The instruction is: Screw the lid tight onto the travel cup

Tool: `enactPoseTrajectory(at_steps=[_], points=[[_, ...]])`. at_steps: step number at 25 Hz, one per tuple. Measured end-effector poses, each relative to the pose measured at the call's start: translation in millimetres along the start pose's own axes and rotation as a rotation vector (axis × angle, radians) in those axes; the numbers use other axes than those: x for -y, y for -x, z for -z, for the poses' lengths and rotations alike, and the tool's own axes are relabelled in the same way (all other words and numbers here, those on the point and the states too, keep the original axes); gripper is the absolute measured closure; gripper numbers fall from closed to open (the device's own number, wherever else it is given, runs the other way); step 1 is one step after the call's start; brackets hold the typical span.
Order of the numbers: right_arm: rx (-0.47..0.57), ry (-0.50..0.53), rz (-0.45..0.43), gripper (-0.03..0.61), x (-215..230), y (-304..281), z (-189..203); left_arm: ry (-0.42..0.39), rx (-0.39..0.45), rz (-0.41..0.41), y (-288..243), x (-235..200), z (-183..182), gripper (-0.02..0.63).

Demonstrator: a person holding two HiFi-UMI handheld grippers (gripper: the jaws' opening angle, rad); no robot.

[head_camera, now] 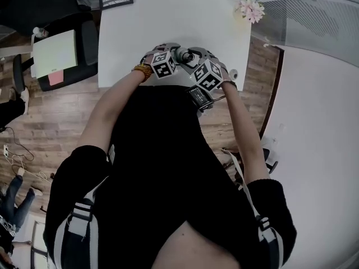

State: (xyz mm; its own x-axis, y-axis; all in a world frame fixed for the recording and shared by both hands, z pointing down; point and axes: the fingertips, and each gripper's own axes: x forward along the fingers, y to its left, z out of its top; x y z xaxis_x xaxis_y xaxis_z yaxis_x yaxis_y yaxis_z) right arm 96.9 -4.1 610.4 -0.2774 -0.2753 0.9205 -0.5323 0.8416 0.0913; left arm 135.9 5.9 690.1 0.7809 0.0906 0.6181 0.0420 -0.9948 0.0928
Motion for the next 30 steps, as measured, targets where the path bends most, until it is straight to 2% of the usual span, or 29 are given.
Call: enactPoseTrajectory(at_steps=[3, 7, 9, 10, 12, 13, 15, 18, 19, 21, 23, 26, 28, 30], points=[[-0.095, 0.27, -0.049, 0.33, -6.1, -3.1, -0.9, 0.001, -0.002, 0.0, 0.8, -0.6, -0.5, 0.242], [-0.211, 0.573, -0.122, 0.33, -11.8, -3.4, 5.3, 0.004, -0.004, -0.002, 1.4, 0.1, 0.0, 0.241], [-0.231, 0.681, -0.141, 0.33, -13.1, -3.7, 8.2, 0.004, -0.003, -0.002, 1.2, 0.0, 0.4, 0.241], [-0.227, 0.701, -0.147, 0.329, -13.3, -4.0, 8.8, 0.006, -0.002, -0.001, 1.2, -0.2, 0.5, 0.241], [-0.19, 0.645, -0.139, 0.328, -11.6, -3.4, 7.6, 0.009, -0.001, 0.0, 0.9, -0.6, 0.0, 0.241], [-0.151, 0.569, -0.123, 0.327, -9.9, -2.2, 5.1, 0.009, 0.0, 0.002, 0.6, -0.6, -0.6, 0.241], [-0.027, 0.313, -0.078, 0.275, -6.8, 3.3, -5.7, 0.009, 0.001, 0.004, 0.5, 0.3, -0.7, 0.241], [0.116, -0.134, 0.039, 0.276, 3.9, 11.4, -12.1, 0.009, 0.0, 0.006, 0.9, 1.1, 0.4, 0.241], [0.127, -0.247, 0.082, 0.277, 7.4, 11.5, -8.9, 0.009, 0.0, 0.006, 0.9, 0.9, 0.3, 0.241], [0.12, -0.392, 0.138, 0.298, 9.8, 8.2, -1.4, 0.01, 0.0, 0.006, 1.4, 0.3, -0.6, 0.241], [0.12, -0.458, 0.153, 0.311, 10.9, 4.7, 0.3, 0.01, 0.003, 0.005, 1.6, -0.5, -1.3, 0.241], [0.113, -0.454, 0.113, 0.314, 11.5, 2.0, -2.4, 0.01, 0.004, 0.006, 1.9, 0.0, -0.8, 0.241], [0.091, -0.381, 0.068, 0.313, 9.4, 0.3, -4.2, 0.014, 0.002, 0.005, 2.6, 0.1, 0.3, 0.241], [0.048, -0.239, 0.02, 0.311, 6.2, 0.2, -4.1, 0.016, 0.001, 0.005, 2.2, 0.4, 0.1, 0.241]])
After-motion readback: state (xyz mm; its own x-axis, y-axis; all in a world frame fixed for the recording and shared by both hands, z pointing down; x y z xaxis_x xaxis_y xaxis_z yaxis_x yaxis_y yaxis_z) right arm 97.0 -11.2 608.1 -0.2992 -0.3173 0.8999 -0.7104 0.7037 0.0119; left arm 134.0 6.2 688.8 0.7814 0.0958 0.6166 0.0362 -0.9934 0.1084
